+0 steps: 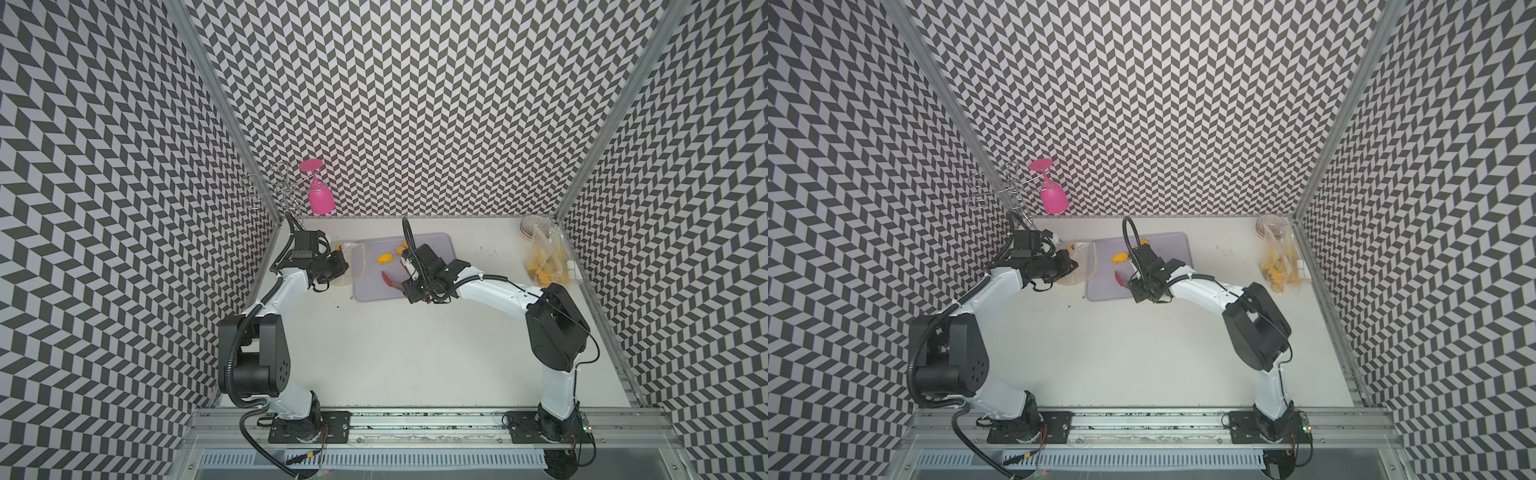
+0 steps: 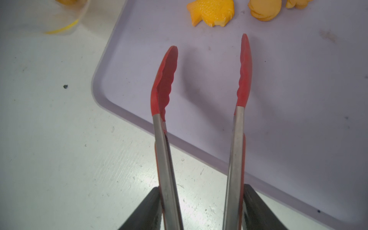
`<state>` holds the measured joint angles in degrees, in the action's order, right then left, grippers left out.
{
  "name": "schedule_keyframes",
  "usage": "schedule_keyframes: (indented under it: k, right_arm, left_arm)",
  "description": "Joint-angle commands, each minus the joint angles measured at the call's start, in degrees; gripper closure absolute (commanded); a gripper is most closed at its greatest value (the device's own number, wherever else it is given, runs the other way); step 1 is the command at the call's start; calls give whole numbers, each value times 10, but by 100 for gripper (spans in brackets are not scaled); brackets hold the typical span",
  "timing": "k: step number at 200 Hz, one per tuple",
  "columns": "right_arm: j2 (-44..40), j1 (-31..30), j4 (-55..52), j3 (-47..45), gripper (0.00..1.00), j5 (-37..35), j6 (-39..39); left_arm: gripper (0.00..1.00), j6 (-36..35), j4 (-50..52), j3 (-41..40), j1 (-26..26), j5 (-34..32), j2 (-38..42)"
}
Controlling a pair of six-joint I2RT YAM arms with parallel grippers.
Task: Put the cookies into a resealable bag to prevent moisture
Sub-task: Pick up the cookie from the tray.
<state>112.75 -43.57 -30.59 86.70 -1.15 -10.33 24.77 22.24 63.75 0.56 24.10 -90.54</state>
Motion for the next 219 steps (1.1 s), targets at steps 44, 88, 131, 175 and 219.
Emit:
schedule_keyframes:
  k: [44,88,131,175,219]
  right_arm:
    - [58,12,8,73,32,11,-5]
    - [114,21,-21,151,36,18,14]
    - [142,25,-39,192,44,18,21]
    - [111,25,-33,172,50,4,22]
    - [30,25,-10,108,54,-23,19]
  left_arm:
    - [100,0,-16,-7,5,1,12]
    - [100,1,-16,-7,5,1,11]
    - [100,1,-16,-7,5,1,10]
    - [100,0,-16,-8,5,5,6]
    - [100,-6,-16,-5,-6,13,1]
